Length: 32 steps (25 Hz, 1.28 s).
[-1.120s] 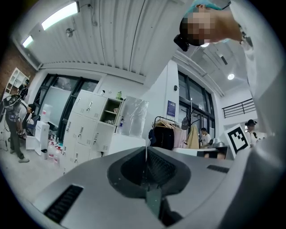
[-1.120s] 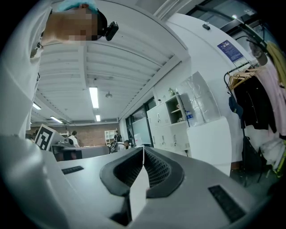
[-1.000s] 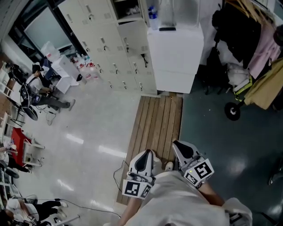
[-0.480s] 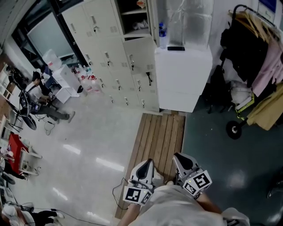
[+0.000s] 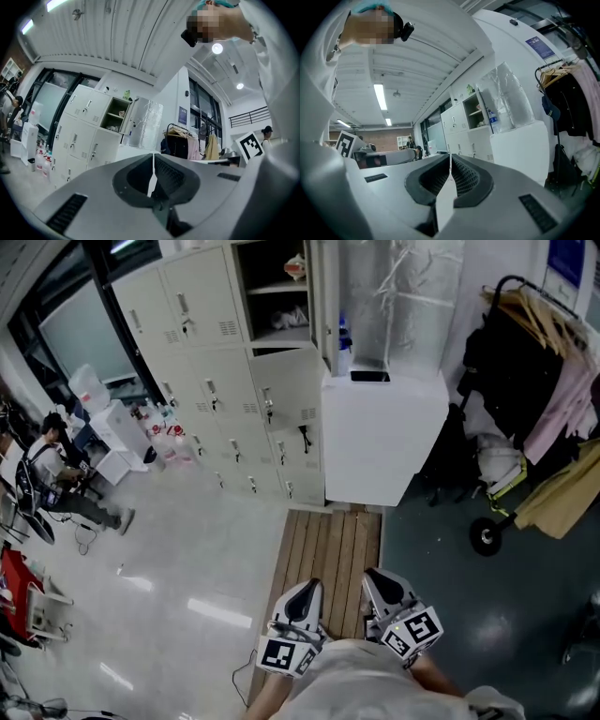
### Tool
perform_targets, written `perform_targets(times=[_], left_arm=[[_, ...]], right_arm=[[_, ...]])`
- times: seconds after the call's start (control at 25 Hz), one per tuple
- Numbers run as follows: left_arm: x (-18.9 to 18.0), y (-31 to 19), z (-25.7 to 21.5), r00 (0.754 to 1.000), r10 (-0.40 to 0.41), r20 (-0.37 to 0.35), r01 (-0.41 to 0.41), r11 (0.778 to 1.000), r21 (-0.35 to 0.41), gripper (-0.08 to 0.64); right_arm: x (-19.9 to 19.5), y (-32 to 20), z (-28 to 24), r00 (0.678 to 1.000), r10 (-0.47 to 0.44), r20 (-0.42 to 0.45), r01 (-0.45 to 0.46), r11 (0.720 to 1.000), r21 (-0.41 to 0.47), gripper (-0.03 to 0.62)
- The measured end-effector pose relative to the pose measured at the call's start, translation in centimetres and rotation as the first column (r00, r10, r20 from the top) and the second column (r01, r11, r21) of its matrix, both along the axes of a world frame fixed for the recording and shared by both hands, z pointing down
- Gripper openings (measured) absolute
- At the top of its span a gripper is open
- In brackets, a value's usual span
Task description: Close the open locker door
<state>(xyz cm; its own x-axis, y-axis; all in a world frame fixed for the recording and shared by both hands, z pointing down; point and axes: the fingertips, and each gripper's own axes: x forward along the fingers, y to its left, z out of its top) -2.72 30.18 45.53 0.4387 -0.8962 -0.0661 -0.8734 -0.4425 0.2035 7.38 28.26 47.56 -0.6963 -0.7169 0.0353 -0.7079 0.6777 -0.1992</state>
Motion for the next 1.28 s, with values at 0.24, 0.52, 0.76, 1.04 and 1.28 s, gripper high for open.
perform_targets(times=[0.24, 0.52, 0.76, 1.04, 1.28], left_arm=[[-1.7, -3.8, -0.4, 1.000, 0.022, 0.012, -0.022, 1.000, 0.012, 0.017], [-1.5, -7.9, -0.4, 1.000, 0.025, 0.013, -0.025, 1.000, -0.001, 0.017], [-1.2, -13.7, -0.9, 1.000, -0.019, 0.013, 0.019, 1.000, -0.002, 0.017], [2.0, -22.5, -2.1, 0.998, -0.053, 0.047, 0.052, 0.999, 0.012, 0.017], [4.5, -29.6, -4.6, 0.986, -0.159, 0.041, 0.157, 0.986, 0.057, 0.017]], right_arm=[[-1.3, -3.3, 0.1, 0.999, 0.038, -0.001, -0.038, 0.999, -0.003, 0.034], [-1.6, -6.9, 0.7, 0.999, 0.038, 0.002, -0.038, 0.999, -0.030, 0.034], [-1.9, -13.5, 1.1, 1.000, -0.007, 0.003, 0.008, 1.000, -0.028, 0.034], [-0.9, -22.5, 0.1, 0.997, -0.079, -0.004, 0.079, 0.997, 0.005, 0.034], [2.0, -29.4, -0.5, 0.991, -0.133, -0.002, 0.133, 0.991, 0.008, 0.034]])
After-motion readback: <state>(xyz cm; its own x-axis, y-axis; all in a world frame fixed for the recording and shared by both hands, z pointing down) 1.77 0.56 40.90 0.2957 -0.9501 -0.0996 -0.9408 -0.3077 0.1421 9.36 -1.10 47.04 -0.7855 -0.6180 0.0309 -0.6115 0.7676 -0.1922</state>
